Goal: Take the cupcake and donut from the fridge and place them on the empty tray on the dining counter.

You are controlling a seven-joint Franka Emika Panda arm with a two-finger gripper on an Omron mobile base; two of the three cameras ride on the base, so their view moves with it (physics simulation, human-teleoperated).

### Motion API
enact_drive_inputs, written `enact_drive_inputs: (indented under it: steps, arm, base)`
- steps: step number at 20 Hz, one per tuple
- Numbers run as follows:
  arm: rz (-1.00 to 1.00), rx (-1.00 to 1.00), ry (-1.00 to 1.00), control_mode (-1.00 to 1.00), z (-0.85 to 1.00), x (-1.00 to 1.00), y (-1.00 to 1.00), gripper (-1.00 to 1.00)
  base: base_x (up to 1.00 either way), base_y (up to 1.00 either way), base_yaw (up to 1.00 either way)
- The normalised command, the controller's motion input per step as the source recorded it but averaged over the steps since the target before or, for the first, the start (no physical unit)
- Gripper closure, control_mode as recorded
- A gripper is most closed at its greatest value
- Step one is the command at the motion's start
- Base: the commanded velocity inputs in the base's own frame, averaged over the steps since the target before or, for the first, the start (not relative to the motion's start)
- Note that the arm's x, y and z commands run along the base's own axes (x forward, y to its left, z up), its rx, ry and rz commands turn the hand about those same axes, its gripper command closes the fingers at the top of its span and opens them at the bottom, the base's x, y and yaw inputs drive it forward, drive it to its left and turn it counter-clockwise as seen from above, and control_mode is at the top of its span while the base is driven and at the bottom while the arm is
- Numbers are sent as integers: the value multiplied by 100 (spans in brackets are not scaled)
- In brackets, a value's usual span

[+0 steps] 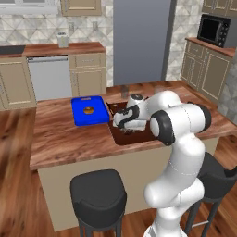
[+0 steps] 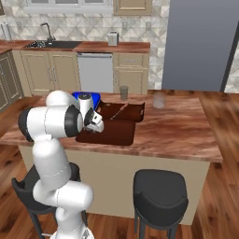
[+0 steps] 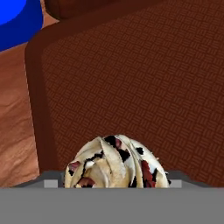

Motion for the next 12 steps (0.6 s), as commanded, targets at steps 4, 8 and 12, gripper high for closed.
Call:
enact_drive_inputs:
  steps: [4, 8, 12]
  arm:
    - [0, 0, 0, -100, -29, 18, 0, 100]
    - [0, 0, 0, -100, -33, 8, 0, 100]
    - [0, 0, 0, -100, -41, 8, 0, 100]
  base:
    - [0, 0, 0]
    - [0, 0, 0]
    - [0, 0, 0]
